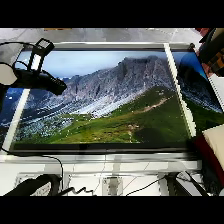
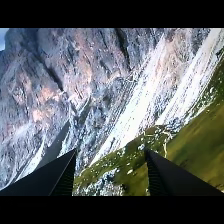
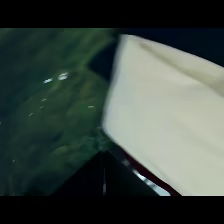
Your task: Fold the clothes and pants, and hang the long-sleeved shirts on hangers.
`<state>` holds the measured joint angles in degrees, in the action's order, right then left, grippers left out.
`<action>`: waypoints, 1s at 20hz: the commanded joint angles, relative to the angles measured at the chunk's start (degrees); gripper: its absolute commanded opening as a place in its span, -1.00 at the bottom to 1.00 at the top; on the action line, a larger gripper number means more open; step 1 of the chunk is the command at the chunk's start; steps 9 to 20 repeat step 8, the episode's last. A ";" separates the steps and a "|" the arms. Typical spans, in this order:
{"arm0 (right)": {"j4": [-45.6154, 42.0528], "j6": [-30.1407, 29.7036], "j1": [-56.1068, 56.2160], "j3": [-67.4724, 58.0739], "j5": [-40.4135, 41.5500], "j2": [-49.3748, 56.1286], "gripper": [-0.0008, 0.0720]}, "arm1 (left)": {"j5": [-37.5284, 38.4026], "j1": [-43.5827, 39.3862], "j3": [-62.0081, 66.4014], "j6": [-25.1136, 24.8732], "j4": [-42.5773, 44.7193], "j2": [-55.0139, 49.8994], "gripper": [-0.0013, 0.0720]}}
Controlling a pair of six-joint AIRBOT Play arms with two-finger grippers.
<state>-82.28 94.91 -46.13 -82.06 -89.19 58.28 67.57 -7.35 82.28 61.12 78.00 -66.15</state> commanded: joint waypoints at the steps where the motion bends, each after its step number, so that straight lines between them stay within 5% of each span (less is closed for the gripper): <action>1: -1.09 -8.46 21.33 1.11 8.24 0.17 -0.95 | 0.00 0.07 -0.02 -0.02 0.00 -0.04 0.31; 8: -9.81 -8.37 50.80 1.11 21.75 0.20 -0.95 | 0.00 0.07 -0.02 -0.02 0.00 -0.04 0.31; 20: -9.81 -8.37 50.80 1.11 21.75 0.20 -0.95 | 0.00 0.07 -0.02 -0.02 0.00 -0.04 0.31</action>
